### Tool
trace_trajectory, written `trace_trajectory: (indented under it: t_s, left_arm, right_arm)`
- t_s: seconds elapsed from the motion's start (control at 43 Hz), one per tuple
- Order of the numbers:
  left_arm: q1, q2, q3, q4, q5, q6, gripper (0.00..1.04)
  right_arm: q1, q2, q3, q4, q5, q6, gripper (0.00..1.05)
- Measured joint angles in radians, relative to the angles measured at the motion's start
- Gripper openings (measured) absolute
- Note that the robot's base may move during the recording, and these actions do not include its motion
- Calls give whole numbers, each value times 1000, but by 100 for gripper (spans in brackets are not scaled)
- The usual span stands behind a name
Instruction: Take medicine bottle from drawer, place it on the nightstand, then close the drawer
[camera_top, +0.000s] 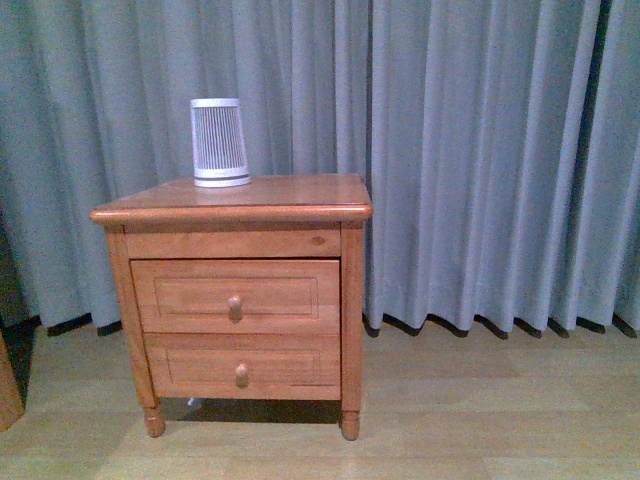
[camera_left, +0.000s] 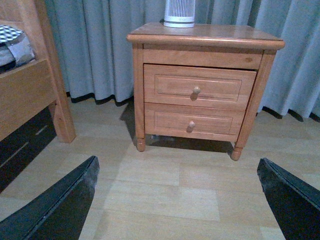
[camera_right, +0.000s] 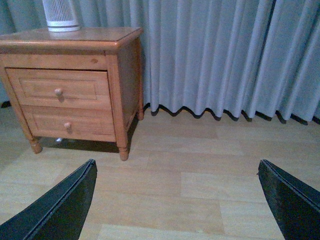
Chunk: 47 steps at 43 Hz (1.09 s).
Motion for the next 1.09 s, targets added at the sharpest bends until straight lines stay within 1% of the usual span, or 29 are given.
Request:
trace_trajectory:
  t_s: [0.535,0.558,0.581,0.628,0.674,0.744,0.837,1.0,1.07,1.093]
  left_arm:
    - [0,0,0,0,-1,0,98]
    - [6,10,2,-14,20,-10,98]
    - [27,45,34,-95,101,-37,98]
    - [64,141,96,-205,203,-64,98]
    - [93,256,155,-237,286,-94,98]
    - [113,406,248,-184,342,-122,98]
    - [115,587,396,-40,351,-133,98]
    - [66,911,612,215,314,-124,98]
    - [16,1097,694,322,280,-116,98]
    - [9,1120,702,334,274,-115,98]
  right_arm:
    - [0,1,0,0,0,0,98]
    - [0,2,0,0,0,0,98]
    - [0,2,0,0,0,0,98]
    - [0,2,0,0,0,0,98]
    - [0,2,0,0,0,0,98]
    - [0,2,0,0,1,0,98]
    - [0,2,0,0,0,0,98]
    - [0,2,0,0,0,0,98]
    - [0,2,0,0,0,0,98]
    - [0,2,0,0,0,0,98]
